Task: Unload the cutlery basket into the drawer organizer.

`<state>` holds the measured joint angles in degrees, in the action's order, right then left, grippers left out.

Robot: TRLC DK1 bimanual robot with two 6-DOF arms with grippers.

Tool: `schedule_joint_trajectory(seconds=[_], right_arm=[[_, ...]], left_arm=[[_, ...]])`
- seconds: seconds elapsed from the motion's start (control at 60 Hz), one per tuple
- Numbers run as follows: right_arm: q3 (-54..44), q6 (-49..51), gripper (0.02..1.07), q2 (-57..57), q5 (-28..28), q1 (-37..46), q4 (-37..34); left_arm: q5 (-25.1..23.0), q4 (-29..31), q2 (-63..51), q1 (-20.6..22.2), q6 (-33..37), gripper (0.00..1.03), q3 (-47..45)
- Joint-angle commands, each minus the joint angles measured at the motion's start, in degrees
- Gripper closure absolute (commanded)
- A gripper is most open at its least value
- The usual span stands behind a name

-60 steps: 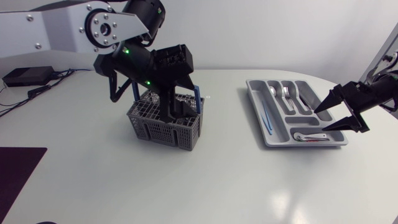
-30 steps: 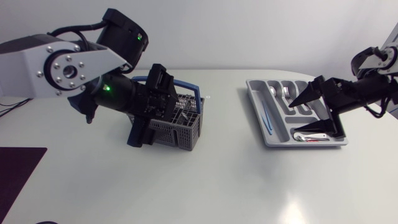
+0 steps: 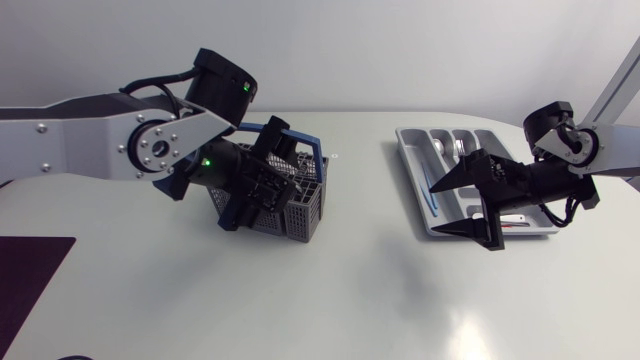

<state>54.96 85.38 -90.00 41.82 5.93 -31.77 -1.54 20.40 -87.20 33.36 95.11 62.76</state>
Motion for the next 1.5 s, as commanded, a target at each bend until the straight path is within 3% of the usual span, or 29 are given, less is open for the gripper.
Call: schedule_joint_trajectory(seconds=[0.0,0.15,0.5,1.117,1.35,1.483], right_arm=[[-2.1,-1.3,0.09,-0.7,0.3,-0.4,0.9],[-3.2,-1.6,0.09,-0.8,0.3,-0.4,2.1],[-4.2,-1.8,0.09,-1.8,0.5,-0.2,3.8],[-4.2,-1.6,0.09,-3.4,1.2,0.2,3.8],[-4.1,-1.7,0.09,-3.4,1.7,0.4,3.3],[-4.2,-1.8,0.09,-4.0,1.7,0.5,3.6]], left_arm=[[0.0,-0.5,-2.2,0.6,3.1,0.22,1.0],[0.0,-0.5,-4.6,0.8,3.9,0.3,2.8],[-1.5,-0.6,-6.8,0.8,4.2,0.67,6.8],[-1.5,-4.0,-10.1,-1.5,8.3,0.7,5.7],[-1.5,-5.6,-10.6,-1.8,9.8,1.0,4.4],[-1.5,-6.3,-10.7,-2.4,10.0,1.0,3.7]])
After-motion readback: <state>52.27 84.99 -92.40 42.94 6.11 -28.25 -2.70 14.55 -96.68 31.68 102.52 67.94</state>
